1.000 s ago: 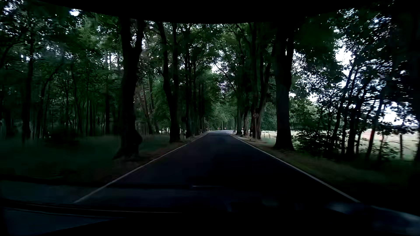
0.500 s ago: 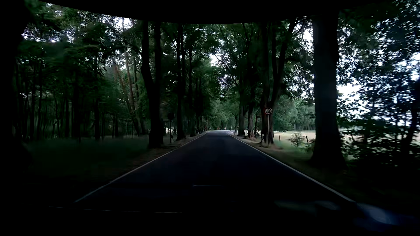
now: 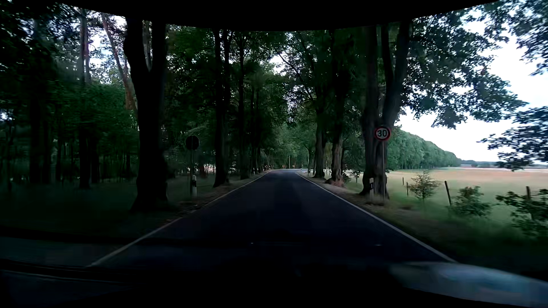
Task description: Follow the waypoints while adhering to traffic rules and regulations
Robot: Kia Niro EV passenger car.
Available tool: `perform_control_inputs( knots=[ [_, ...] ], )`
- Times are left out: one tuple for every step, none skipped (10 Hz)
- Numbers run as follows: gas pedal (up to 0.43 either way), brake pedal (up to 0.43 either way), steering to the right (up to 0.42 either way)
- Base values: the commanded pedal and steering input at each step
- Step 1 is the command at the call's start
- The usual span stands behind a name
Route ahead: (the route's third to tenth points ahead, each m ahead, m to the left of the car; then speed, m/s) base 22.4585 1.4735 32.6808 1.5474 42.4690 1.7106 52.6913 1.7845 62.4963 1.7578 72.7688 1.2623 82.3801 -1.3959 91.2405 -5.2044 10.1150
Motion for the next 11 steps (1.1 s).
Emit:
perform_control_inputs(
  knots=[
    [0.000,0.256,0.002],
    [0.000,0.262,0.002],
    [0.000,0.262,0.002],
    [0.000,0.262,0.002],
    [0.000,0.262,0.003],
    [0.000,0.262,0.002],
    [0.000,0.256,0.002],
    [0.000,0.244,0.002],
    [0.000,0.177,0.002],
    [0.000,0.085,0.002],
    [0.000,0.012,0.001]
  ],
)
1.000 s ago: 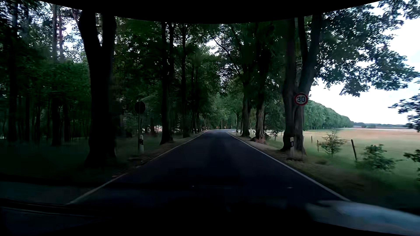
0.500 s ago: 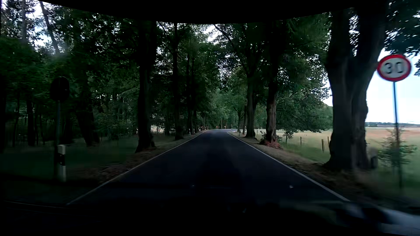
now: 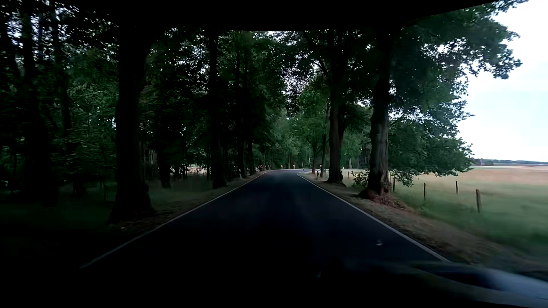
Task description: Follow the waypoints while adhering to traffic rules and regulations
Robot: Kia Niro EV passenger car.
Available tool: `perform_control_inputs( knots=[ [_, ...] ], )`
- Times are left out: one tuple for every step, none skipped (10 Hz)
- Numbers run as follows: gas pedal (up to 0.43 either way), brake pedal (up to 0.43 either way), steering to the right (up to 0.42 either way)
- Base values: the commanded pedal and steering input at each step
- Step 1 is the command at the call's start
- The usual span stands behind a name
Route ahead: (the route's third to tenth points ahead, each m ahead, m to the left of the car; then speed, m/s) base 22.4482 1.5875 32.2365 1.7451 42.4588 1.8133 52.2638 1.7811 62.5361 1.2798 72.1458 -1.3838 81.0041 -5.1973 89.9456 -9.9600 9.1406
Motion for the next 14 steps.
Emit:
perform_control_inputs(
  knots=[
    [0.000,0.000,0.000],
    [0.000,0.000,0.000],
    [0.000,0.000,-0.003],
    [0.000,0.000,-0.005],
    [0.000,0.000,-0.005],
    [0.000,0.000,-0.005],
    [0.000,0.000,-0.005],
    [0.000,0.000,-0.005],
    [0.000,0.000,-0.005],
    [0.000,0.012,-0.005],
    [0.000,0.018,-0.005],
    [0.000,0.055,-0.005],
    [0.000,0.091,-0.005],
    [0.000,0.128,-0.005]
  ],
)
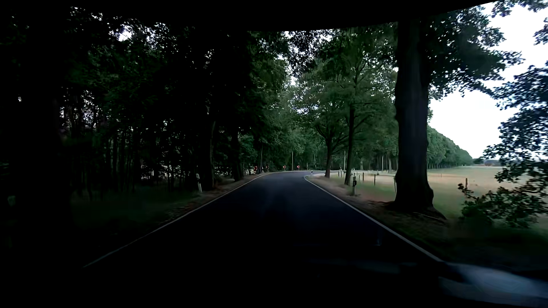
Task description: Follow the waypoints while adhering to traffic rules and regulations
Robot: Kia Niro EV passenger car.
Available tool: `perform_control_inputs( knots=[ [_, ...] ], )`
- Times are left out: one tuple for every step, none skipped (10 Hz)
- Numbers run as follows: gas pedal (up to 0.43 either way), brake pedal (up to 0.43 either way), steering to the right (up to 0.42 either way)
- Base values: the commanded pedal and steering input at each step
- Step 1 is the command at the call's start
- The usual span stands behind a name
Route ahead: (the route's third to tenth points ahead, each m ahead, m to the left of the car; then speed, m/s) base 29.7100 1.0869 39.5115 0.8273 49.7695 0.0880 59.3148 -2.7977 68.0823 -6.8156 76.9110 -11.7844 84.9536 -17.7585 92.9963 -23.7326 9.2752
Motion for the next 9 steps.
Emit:
perform_control_inputs(
  knots=[
    [0.000,0.140,-0.004],
    [0.000,0.140,-0.005],
    [0.000,0.146,-0.004],
    [0.000,0.146,-0.004],
    [0.000,0.152,-0.003],
    [0.000,0.165,-0.003],
    [0.000,0.171,-0.003],
    [0.000,0.183,-0.003],
    [0.000,0.177,-0.003]
  ],
)
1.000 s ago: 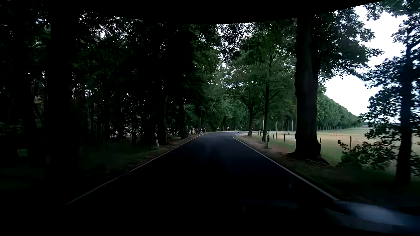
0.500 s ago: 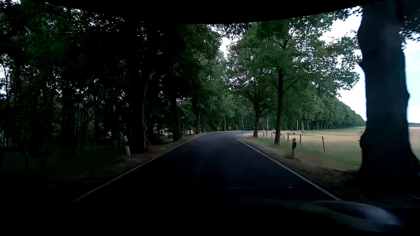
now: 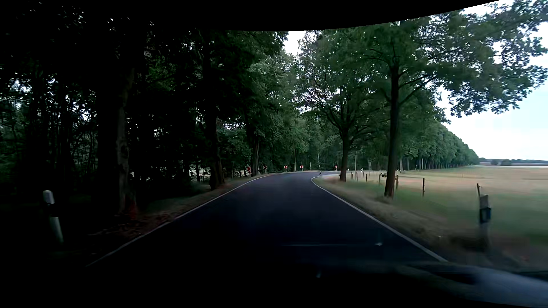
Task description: Follow the waypoints while adhering to traffic rules and regulations
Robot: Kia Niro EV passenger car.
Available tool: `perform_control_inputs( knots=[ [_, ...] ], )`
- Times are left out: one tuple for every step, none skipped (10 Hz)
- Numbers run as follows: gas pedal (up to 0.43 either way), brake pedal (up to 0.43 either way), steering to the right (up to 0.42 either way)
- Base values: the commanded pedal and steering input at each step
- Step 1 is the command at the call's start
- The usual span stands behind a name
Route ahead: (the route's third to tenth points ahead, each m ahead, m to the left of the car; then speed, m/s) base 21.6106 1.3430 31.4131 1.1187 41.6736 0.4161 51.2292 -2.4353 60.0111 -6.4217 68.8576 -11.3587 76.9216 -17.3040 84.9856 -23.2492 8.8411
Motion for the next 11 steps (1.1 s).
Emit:
perform_control_inputs(
  knots=[
    [0.000,0.165,-0.003],
    [0.000,0.152,-0.003],
    [0.000,0.146,-0.003],
    [0.000,0.091,-0.003],
    [0.000,0.055,-0.003],
    [0.000,0.024,-0.003],
    [0.000,0.024,-0.003],
    [0.000,0.018,-0.003],
    [0.000,0.024,-0.003],
    [0.000,0.024,-0.003],
    [0.000,0.055,-0.003]
  ],
)
